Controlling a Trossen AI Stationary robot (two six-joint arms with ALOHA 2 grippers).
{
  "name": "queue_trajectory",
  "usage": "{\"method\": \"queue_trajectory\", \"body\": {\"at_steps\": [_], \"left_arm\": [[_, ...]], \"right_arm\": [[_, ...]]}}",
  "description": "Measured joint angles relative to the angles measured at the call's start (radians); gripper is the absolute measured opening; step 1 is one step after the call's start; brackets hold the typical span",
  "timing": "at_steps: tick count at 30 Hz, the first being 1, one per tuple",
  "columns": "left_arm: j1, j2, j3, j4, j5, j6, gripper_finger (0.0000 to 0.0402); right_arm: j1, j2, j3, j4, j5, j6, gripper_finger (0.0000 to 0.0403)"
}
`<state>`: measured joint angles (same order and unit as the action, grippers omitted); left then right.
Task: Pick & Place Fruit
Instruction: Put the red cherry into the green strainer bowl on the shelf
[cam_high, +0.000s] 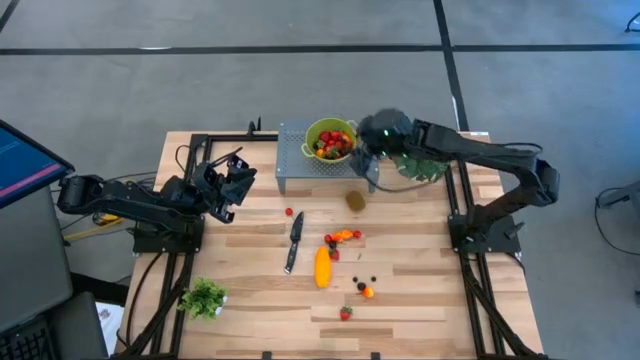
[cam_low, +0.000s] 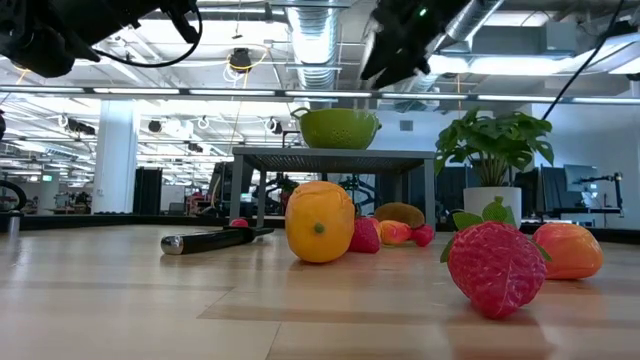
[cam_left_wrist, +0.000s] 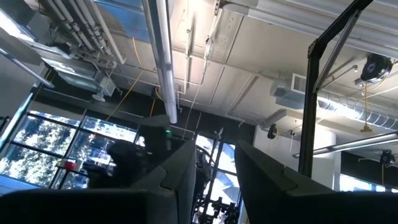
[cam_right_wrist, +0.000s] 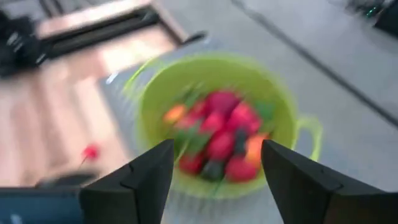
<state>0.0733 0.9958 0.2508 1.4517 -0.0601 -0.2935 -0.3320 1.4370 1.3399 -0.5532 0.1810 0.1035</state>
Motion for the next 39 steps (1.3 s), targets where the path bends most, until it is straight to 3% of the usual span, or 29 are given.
{"method": "queue_trajectory", "body": {"at_steps": [7,13,18,28,39], "left_arm": [[0.0,0.0,0.0,0.0,0.0,0.0,0.0106],[0.0,0.0,0.0,0.0,0.001,0.0,0.0106],[0.0,0.0,0.0,0.0,0.001,0.0,0.0106],[0.0,0.0,0.0,0.0,0.004,0.0,0.0106],[0.0,0.0,0.0,0.0,0.003,0.0,0.0106]], "right_arm": [[0.275,-0.043,-0.069,-0.246,0.001,0.209,0.0228],[0.55,0.003,-0.157,-0.197,0.056,0.346,0.0208],[0.674,0.11,-0.178,-0.165,0.176,0.354,0.0196],[0.602,0.273,-0.186,-0.179,0.184,0.339,0.0213],[0.484,0.286,-0.258,-0.096,0.039,0.241,0.023]]}}
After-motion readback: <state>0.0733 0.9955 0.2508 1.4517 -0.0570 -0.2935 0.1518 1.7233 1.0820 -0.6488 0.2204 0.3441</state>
